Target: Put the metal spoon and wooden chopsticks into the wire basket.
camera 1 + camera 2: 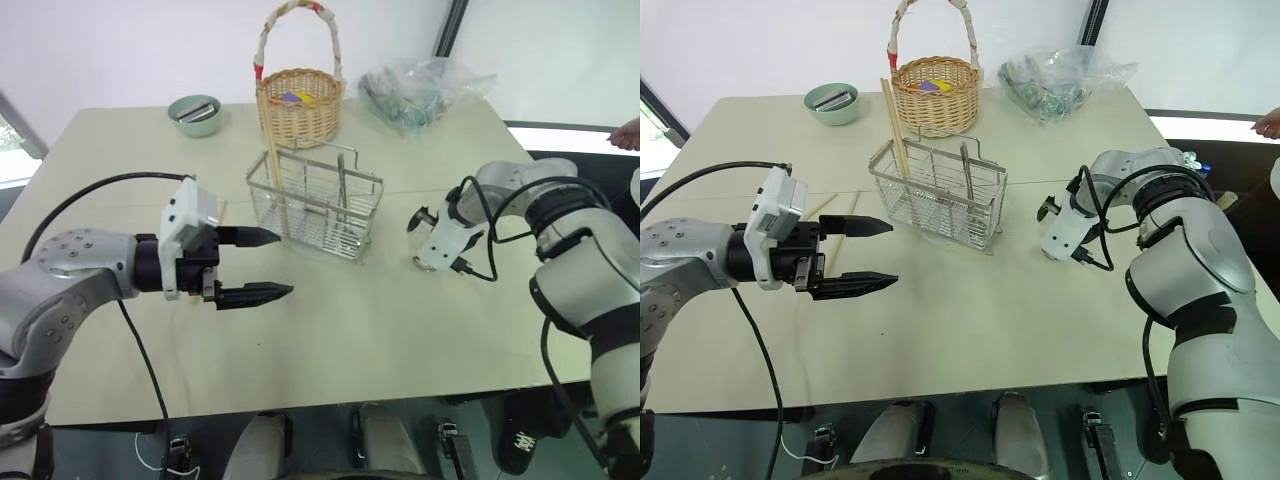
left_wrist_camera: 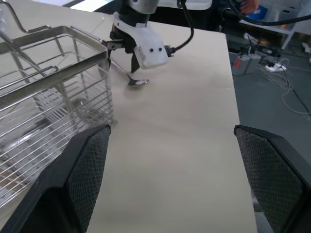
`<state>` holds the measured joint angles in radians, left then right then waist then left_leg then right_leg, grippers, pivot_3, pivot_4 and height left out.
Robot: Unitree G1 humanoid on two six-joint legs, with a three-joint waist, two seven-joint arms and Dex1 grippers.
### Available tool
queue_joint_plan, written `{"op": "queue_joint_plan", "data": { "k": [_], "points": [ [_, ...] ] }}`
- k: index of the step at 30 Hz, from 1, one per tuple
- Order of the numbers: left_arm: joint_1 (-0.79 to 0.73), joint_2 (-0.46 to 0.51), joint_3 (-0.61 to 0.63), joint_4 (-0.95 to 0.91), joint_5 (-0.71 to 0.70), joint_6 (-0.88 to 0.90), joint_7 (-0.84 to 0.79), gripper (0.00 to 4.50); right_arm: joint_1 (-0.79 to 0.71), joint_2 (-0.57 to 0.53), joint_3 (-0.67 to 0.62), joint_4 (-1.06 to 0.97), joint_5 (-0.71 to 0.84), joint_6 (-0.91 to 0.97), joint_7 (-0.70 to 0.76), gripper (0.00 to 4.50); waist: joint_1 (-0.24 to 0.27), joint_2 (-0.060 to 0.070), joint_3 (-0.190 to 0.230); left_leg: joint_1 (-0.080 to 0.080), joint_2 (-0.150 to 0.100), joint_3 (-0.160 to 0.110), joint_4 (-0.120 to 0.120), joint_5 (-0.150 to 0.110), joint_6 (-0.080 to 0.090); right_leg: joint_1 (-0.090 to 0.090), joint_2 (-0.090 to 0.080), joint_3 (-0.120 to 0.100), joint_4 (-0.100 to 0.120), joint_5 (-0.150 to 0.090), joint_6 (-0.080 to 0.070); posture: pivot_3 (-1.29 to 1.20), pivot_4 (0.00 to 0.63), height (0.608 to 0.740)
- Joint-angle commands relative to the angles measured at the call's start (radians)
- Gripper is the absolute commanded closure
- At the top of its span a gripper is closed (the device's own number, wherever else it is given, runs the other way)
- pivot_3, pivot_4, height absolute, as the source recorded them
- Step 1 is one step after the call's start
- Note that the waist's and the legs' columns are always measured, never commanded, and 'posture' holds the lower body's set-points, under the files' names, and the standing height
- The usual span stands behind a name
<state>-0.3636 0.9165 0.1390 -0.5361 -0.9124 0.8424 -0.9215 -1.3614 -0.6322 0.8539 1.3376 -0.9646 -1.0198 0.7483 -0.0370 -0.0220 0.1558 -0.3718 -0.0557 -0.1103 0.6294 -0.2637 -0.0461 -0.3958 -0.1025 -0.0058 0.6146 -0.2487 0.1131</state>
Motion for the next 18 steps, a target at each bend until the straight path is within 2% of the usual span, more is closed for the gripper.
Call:
{"op": "queue_joint_plan", "data": {
  "k": [1,4,6,13,16,18],
  "points": [
    [-0.022,0.004,0.045,-0.026,-0.033,0.003,0.018,0.00,-0.016,0.012,-0.038,0.013,0.049,-0.018,0.046,1.92,-0.006,0.000,0.000,0.000,0.000,0.000,0.000,0.000,0.000,0.000,0.000,0.000,0.000,0.000,0.001,0.00,0.150,0.681],
    [-0.033,0.009,0.050,-0.020,-0.043,0.004,0.026,0.00,-0.008,0.007,-0.053,0.015,0.070,-0.021,0.078,3.54,-0.011,0.000,0.000,0.000,0.000,0.000,-0.001,0.000,0.000,0.000,0.000,0.000,0.000,0.001,0.001,0.00,0.150,0.681],
    [-0.045,0.008,0.049,-0.012,-0.048,0.004,0.032,0.00,0.001,0.001,-0.069,0.018,0.093,-0.024,0.108,4.46,-0.009,0.000,0.000,0.000,0.000,0.000,-0.001,0.000,0.000,-0.001,0.000,0.000,0.000,0.001,0.001,0.00,0.150,0.681],
    [-0.088,-0.001,0.022,0.022,-0.036,-0.005,0.028,0.00,0.038,-0.027,-0.125,0.012,0.172,-0.037,0.199,4.46,-0.005,0.000,0.000,0.000,0.000,0.000,0.000,0.000,0.000,0.000,0.000,0.000,0.000,0.001,0.001,0.00,0.150,0.681],
    [-0.110,-0.006,0.008,0.044,-0.024,-0.015,0.014,0.00,0.058,-0.046,-0.146,-0.004,0.192,-0.041,0.182,4.46,-0.006,0.000,0.000,0.000,0.000,-0.001,0.000,0.000,0.000,0.001,0.000,0.000,0.000,0.001,0.001,0.00,0.150,0.681],
    [-0.129,-0.011,-0.003,0.059,-0.011,-0.022,0.006,0.00,0.067,-0.058,-0.189,-0.006,0.252,-0.060,0.250,4.46,-0.007,0.000,0.000,0.000,0.000,0.000,0.000,0.000,0.000,0.001,0.000,0.000,0.000,0.001,0.001,0.00,0.150,0.681]
  ]
}}
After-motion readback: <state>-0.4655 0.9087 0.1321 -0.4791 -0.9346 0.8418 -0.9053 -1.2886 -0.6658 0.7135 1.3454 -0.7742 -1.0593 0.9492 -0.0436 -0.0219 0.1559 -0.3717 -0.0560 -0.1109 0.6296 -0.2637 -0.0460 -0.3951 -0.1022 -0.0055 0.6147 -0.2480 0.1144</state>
